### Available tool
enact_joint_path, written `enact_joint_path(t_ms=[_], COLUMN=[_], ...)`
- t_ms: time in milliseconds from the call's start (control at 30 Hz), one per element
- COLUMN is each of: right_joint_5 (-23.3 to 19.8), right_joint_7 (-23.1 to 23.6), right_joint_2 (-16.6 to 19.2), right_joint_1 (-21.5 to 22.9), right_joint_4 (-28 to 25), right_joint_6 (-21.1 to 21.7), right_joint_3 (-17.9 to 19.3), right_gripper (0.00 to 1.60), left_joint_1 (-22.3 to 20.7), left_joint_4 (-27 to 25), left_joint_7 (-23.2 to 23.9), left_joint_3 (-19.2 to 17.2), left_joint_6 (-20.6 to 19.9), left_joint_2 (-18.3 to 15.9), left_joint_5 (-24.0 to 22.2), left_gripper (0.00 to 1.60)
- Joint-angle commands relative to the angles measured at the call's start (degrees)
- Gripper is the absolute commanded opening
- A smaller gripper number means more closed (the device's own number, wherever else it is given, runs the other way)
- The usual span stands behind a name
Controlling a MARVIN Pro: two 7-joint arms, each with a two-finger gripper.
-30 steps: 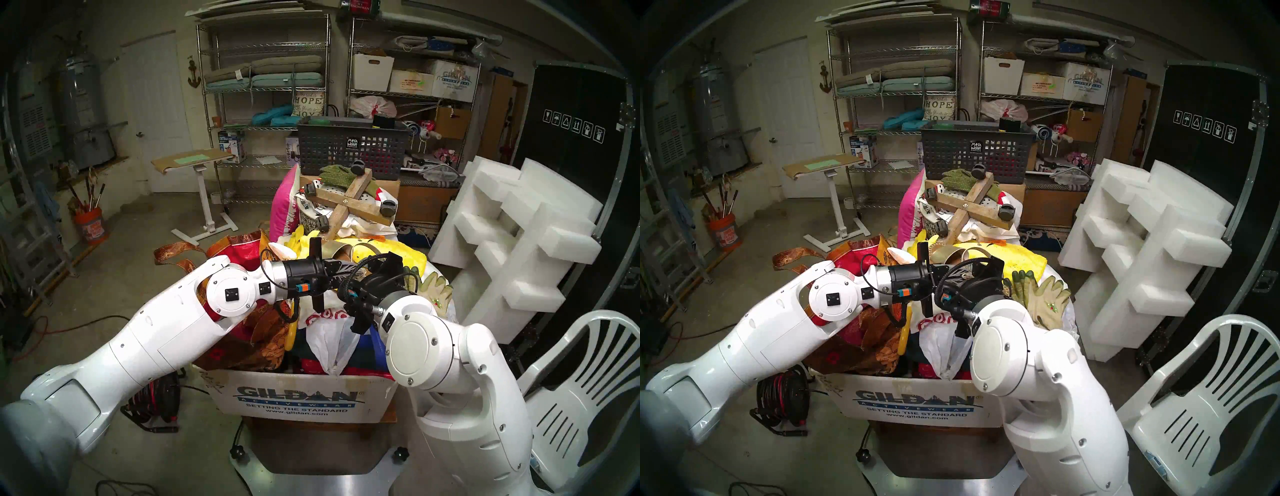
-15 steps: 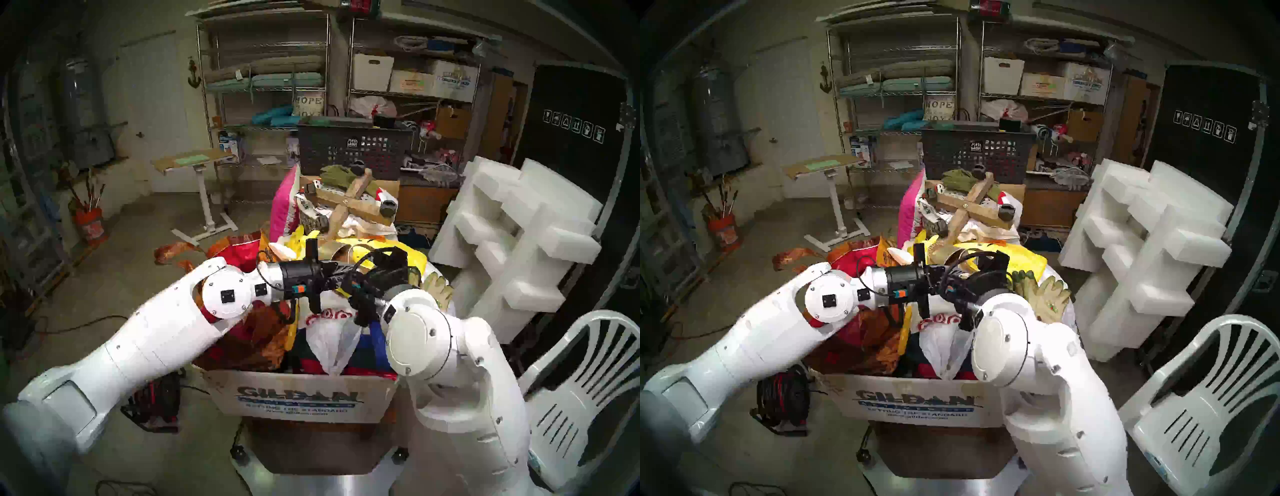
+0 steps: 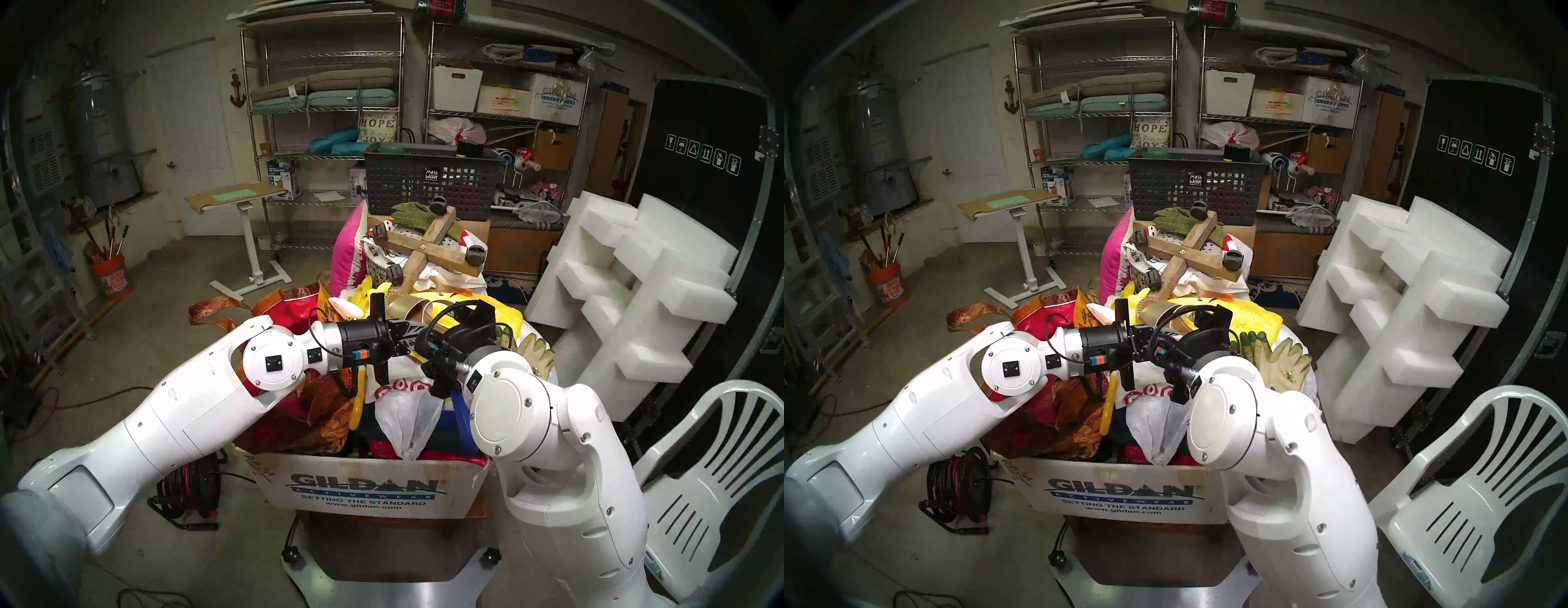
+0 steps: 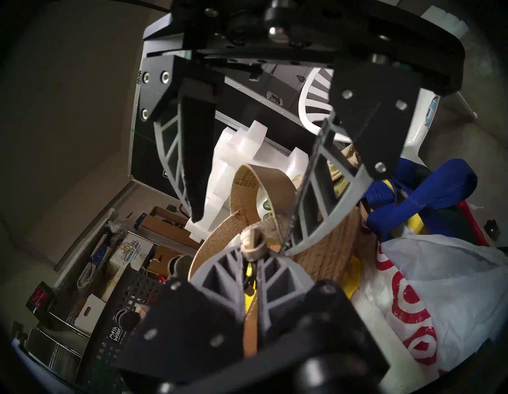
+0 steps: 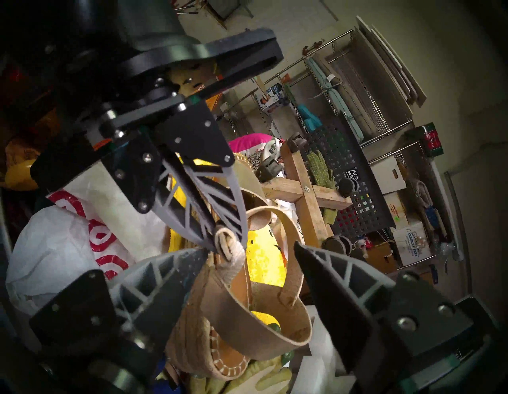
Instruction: Unbuckle a shoe
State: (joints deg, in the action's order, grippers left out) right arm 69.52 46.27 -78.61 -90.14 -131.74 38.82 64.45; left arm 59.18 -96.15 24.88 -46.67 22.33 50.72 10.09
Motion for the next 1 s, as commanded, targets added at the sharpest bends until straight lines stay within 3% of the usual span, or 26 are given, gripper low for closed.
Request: enact_joint_path(t_ms=[0, 500, 633, 700, 733, 767, 967], right_joint_5=[0.11, 0.27, 0.49, 0.57, 0.80, 0.77, 0.81], right_joint_7=[-0.34, -0.21, 1.13, 1.51, 2.10, 1.81, 2.02], right_joint_2=[-1.20, -1.67, -0.76, -0.41, 0.28, 0.39, 0.80], right_joint_1=[1.90, 3.72, 3.98, 3.67, 2.95, 2.27, 0.84], right_joint_4=[-1.71, -1.74, -1.56, -1.48, -1.24, -1.11, -1.85], right_joint_6=[-0.07, 0.32, 0.52, 0.52, 0.36, 0.18, 0.08], right_joint_3=[-0.59, 0.19, 0.88, 0.91, 0.83, 0.82, 0.87], right_gripper=[1.26, 1.21, 0.99, 0.98, 0.79, 0.75, 0.77], left_joint_1=[-0.20, -0.07, 0.09, 0.04, -0.11, -0.17, -0.35], left_joint_4=[-0.71, -0.80, -1.00, -1.02, -1.06, -1.09, -1.14], left_joint_7=[0.04, -0.42, -0.71, -0.74, -0.78, -0.81, -0.78], left_joint_3=[0.34, 1.17, 1.16, 1.10, 0.93, 0.86, 0.77], left_joint_6=[0.20, 0.32, 0.25, 0.26, 0.32, 0.34, 0.18], left_joint_2=[0.76, 0.38, -0.12, -0.25, -0.45, -0.53, -0.73], left_joint_5=[0.03, -0.03, -0.12, -0.12, -0.21, -0.20, -0.17], left_gripper=[0.00, 0.00, 0.00, 0.00, 0.00, 0.00, 0.00])
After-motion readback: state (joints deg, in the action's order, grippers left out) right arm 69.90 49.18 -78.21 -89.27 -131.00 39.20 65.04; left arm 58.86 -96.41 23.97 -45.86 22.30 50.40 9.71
